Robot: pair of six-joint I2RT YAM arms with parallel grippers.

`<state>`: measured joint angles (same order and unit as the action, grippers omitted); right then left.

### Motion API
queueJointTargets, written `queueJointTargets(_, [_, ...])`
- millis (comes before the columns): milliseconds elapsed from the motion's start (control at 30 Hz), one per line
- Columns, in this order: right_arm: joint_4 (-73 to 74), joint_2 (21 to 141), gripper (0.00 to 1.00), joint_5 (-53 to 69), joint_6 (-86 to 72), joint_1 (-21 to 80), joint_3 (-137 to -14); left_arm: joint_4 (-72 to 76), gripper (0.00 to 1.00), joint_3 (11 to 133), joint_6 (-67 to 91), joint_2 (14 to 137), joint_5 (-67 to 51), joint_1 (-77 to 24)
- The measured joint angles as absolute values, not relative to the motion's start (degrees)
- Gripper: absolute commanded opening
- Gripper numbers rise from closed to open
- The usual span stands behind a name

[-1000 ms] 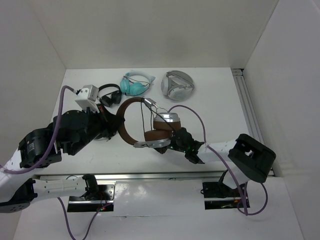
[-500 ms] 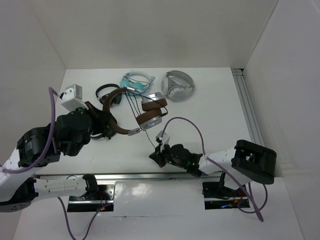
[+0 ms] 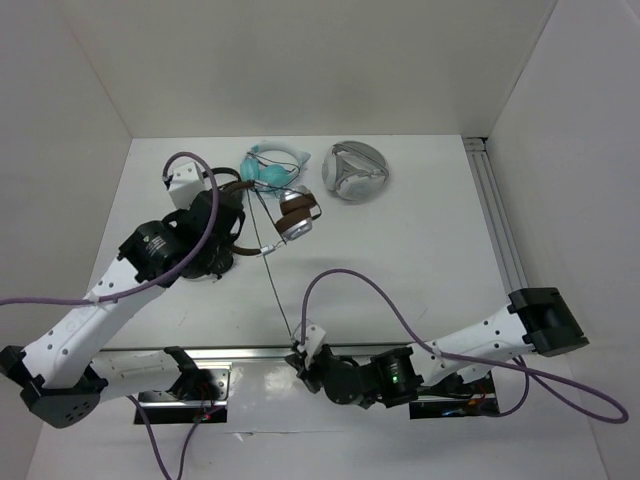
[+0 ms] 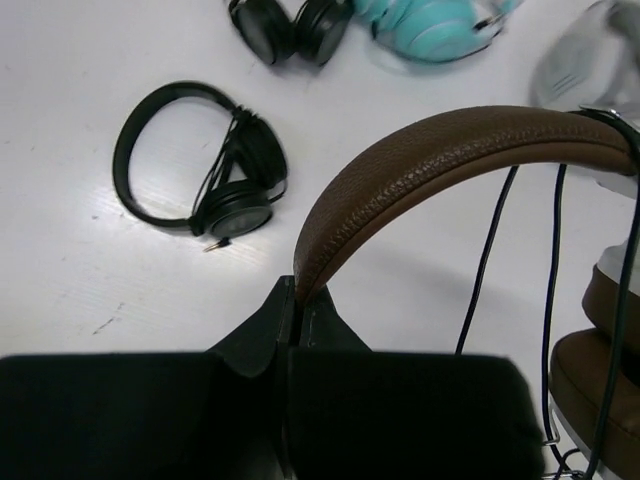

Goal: Wrap the headphones

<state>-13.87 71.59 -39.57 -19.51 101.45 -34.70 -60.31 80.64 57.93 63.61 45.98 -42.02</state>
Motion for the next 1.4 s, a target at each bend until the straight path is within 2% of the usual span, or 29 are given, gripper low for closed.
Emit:
queueJointTargets(167, [2.2, 72.0, 0.0, -51.3, -20.2, 108.9, -46.8, -57.8, 0.0, 74.8, 48.7, 64.1, 38.4, -36.7])
queueJointTargets(433, [25.2, 73.0, 0.0, -62.1, -20.5, 111.1, -59.7, -52.2, 0.0, 69.4, 34.3, 64.8, 28.7, -36.9])
queueJointTargets(667, [40.9, 73.0, 0.0, -67.0, -20.3, 111.2, -67.7, -49.3, 0.0, 61.8, 26.7, 63.1, 23.7, -45.5])
queueJointTargets(833, [49.8, 72.9, 0.04, -70.0, -21.5, 111.2, -71.1, -49.2, 0.0, 61.2, 24.8, 60.7, 22.5, -53.9])
queueJointTargets(967, [53.1, 70.8, 0.04, -71.2, -22.2, 110.8, -70.2, -48.7, 0.0, 60.9, 23.7, 58.5, 22.0, -60.3])
queueJointTargets(1067, [51.3, 64.5, 0.04, -70.3, -19.5, 109.0, -66.0, -48.1, 0.0, 60.2, 22.9, 55.4, 20.6, -63.9])
queueJointTargets(1267, [41.6, 50.6, 0.08, -64.2, -9.7, 102.0, -60.9, -42.9, 0.0, 60.1, 22.5, 50.5, 18.1, -65.3])
queueJointTargets(1400, [34.0, 49.0, 0.08, -58.3, -3.5, 94.8, -59.3, -40.2, 0.0, 60.1, 21.3, 50.4, 16.0, -65.3])
